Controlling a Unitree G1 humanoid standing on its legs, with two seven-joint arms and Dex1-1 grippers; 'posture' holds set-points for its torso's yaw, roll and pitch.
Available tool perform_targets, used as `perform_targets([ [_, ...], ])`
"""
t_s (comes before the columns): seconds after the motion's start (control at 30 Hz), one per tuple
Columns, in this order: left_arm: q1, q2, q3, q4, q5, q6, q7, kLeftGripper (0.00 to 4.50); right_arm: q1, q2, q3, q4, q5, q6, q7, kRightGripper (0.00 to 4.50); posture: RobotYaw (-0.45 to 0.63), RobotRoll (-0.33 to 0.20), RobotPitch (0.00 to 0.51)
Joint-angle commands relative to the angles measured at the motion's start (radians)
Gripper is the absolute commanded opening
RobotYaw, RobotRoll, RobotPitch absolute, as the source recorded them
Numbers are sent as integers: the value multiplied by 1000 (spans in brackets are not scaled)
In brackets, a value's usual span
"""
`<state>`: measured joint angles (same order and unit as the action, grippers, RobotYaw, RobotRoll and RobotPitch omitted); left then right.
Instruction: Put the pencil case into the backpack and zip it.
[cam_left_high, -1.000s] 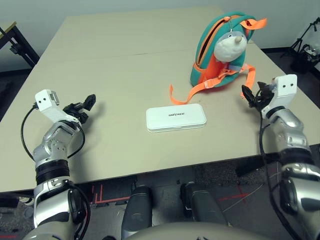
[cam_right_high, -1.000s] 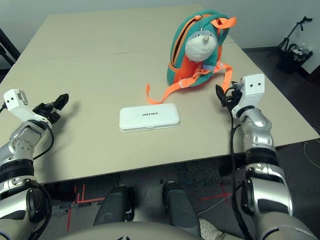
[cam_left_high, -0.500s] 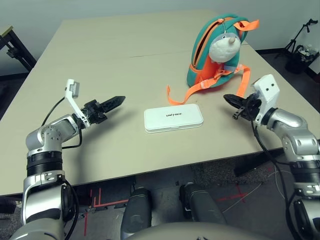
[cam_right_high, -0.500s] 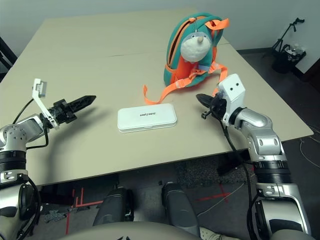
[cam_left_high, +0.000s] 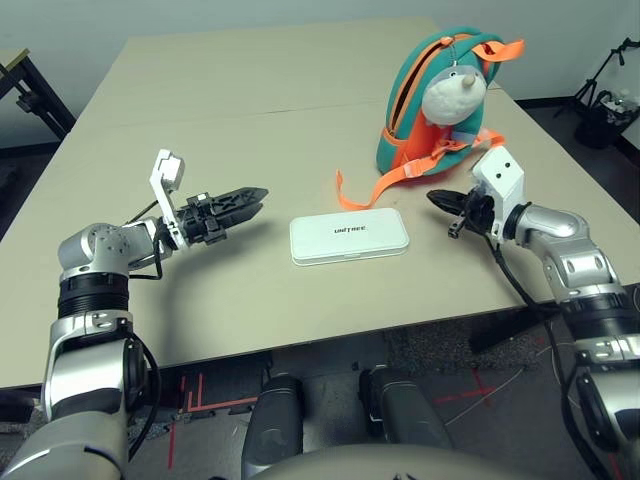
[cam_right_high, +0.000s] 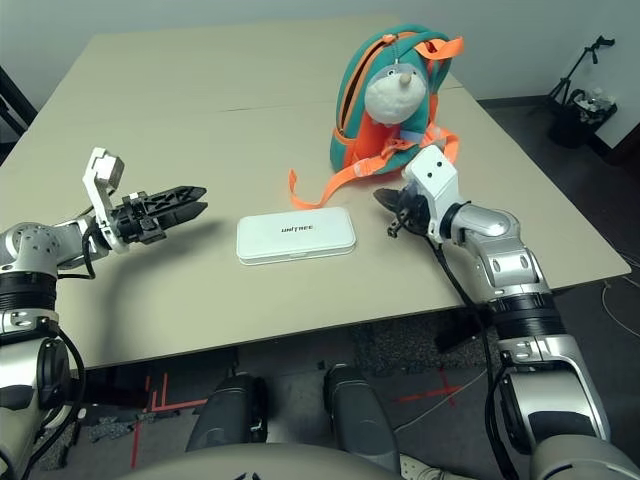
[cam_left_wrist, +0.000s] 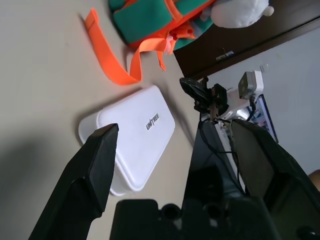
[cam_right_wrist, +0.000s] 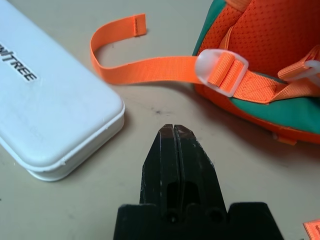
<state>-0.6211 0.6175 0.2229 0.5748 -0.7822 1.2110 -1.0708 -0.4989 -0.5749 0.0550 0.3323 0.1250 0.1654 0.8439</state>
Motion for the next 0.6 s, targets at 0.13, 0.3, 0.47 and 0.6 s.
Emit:
perform_targets([
  [0.13,-29,35,-97,66,35,67,-96,4500,-30,-6,34,50,-44,-40,36,29,-108,0,98],
  [0.3,-66,29,-163,141,89,43,-147,4500,-49,5,39,73,-58,-55,46,29,-109,0,97],
  [0.47,-103,5,-209,206,137,9,-197,4500,-59,13,43,92,-71,-69,50,29,-113,0,96],
  [0.6,-138,-22,-242,281,189,-39,-225,4500,-61,19,44,99,-80,-75,52,29,-124,0,99],
])
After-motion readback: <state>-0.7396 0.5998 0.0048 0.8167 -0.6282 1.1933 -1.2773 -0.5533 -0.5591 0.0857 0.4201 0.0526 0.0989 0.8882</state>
